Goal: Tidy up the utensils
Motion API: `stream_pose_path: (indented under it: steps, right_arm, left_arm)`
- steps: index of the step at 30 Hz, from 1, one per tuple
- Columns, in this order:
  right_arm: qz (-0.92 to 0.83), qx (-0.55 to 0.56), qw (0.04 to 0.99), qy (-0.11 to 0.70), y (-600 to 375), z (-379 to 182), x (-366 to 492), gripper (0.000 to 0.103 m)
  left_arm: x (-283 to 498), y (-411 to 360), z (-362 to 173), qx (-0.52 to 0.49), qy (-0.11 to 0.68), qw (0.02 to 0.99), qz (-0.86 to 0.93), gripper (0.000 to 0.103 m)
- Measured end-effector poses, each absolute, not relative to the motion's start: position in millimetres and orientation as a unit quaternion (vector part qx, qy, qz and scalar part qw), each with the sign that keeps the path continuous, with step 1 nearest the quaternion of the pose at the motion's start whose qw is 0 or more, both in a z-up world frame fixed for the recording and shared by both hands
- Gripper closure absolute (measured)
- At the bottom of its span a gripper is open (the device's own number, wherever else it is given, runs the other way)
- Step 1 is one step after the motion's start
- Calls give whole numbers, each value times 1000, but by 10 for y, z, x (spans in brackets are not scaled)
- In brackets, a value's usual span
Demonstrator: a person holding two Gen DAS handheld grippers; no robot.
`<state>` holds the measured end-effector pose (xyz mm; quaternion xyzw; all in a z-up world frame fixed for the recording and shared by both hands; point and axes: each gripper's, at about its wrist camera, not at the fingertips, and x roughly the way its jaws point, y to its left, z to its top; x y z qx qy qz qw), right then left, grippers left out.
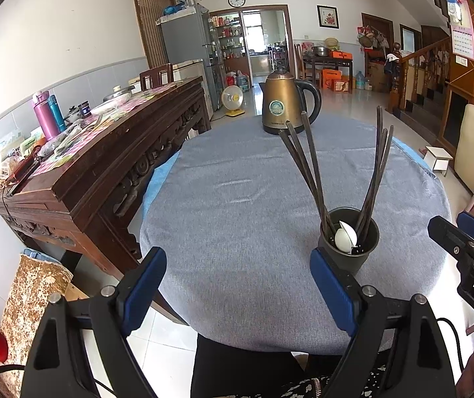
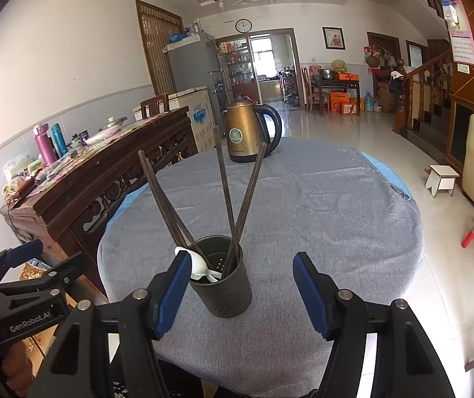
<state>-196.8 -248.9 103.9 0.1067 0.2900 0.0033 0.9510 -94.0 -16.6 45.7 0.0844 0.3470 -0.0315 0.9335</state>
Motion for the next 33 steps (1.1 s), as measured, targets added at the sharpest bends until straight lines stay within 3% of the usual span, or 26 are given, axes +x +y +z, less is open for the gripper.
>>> stream_pose_path:
  steps: [33]
  right_arm:
    - [6, 108, 948, 299, -2501, 997, -1937, 36]
  left_arm:
    - [-924, -173, 447, 84, 353, 931, -29, 14]
